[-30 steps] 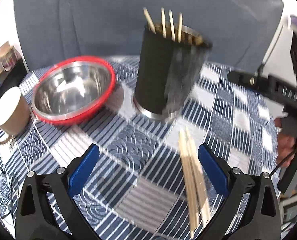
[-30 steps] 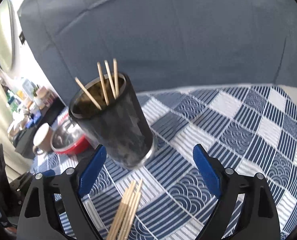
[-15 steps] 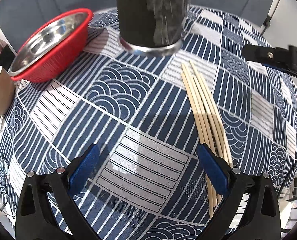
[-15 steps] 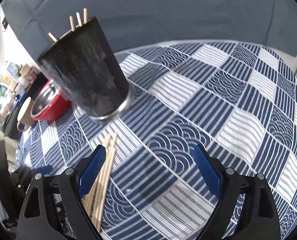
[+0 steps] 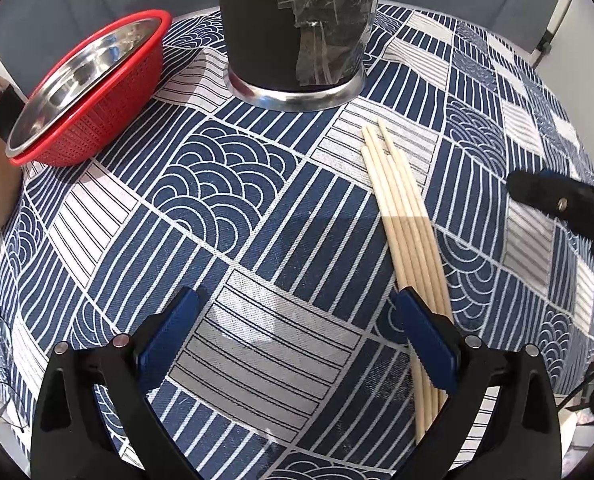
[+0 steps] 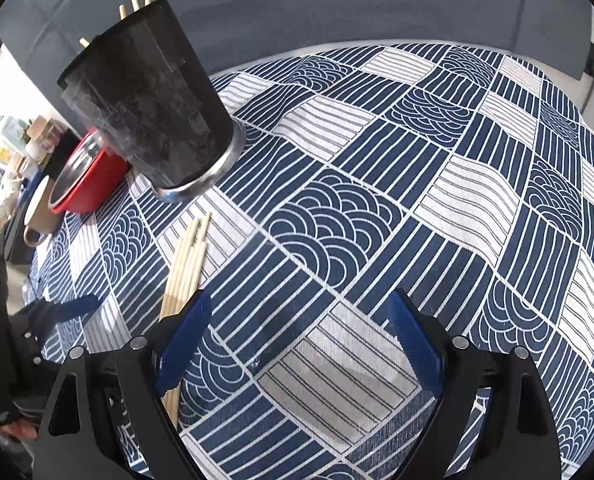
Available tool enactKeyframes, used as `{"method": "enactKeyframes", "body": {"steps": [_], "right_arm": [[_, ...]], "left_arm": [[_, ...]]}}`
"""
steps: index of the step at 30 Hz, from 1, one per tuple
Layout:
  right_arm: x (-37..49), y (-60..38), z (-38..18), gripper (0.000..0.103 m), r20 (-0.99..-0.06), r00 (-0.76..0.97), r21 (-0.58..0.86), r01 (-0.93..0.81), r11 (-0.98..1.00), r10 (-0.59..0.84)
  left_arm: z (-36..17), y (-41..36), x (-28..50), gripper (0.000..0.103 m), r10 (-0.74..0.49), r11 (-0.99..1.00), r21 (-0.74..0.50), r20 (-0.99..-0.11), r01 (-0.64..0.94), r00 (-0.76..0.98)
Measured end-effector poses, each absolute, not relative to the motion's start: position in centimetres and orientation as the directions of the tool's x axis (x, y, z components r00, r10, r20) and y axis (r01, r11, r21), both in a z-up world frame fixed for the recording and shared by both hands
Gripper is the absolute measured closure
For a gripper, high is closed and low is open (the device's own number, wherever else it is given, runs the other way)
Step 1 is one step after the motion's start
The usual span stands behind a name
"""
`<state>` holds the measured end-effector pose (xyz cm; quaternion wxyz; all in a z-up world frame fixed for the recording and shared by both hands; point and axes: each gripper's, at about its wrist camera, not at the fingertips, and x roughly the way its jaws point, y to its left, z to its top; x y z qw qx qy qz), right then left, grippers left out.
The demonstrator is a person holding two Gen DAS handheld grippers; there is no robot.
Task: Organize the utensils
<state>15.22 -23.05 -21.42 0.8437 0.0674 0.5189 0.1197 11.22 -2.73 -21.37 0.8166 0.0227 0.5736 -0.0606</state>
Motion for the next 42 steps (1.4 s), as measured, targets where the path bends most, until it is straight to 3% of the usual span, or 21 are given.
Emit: {"method": "enactKeyframes", "body": {"steps": [3,9,13,20,24,29,42], "right_arm": [[15.0,-22.8,-21.6,0.018,-0.864,0.426,0.232,-0.137,0.963,0.268],[14.7,-22.7,-21.9,0.018,-0.871,0.413,0.232,-0.134,0.963,0.267],[14.6,-22.7,-21.9,0.018,-0.872,0.41,0.234,-0.134,0.963,0.269],[14.4,-22.2,-21.8,0.018,-0.871,0.406,0.24,-0.142,0.96,0.278],[14.4,-22.0,-21.7,0.018,-0.871,0.409,0.233,-0.148,0.961,0.274],[14.4,-22.5,-21.8,0.018,-0.873,0.407,0.235,-0.13,0.963,0.268],[13.9,-23.0,-22.4,0.018,-0.879,0.398,0.241,-0.104,0.965,0.263]], "left_arm": [[-21.2,-2.6,11.3,0.006,-0.11,0.991,-0.079,-0.937,0.106,0.332],[-21.7,-3.7,11.8,0.005,-0.068,0.991,-0.024,-0.937,0.13,0.344],[-21.9,-2.8,12.2,0.004,0.02,0.999,0.034,-0.935,0.034,0.355],[-21.4,-2.0,12.2,0.006,0.014,1.0,0.005,-0.936,-0.025,0.352],[-20.8,-2.4,11.2,0.006,-0.079,0.997,-0.076,-0.922,0.021,0.379],[-21.2,-3.3,11.1,0.005,-0.036,0.997,-0.011,-0.932,0.072,0.361],[-21.2,-4.3,13.0,0.006,-0.023,0.999,-0.031,-0.937,-0.017,0.348]]}}
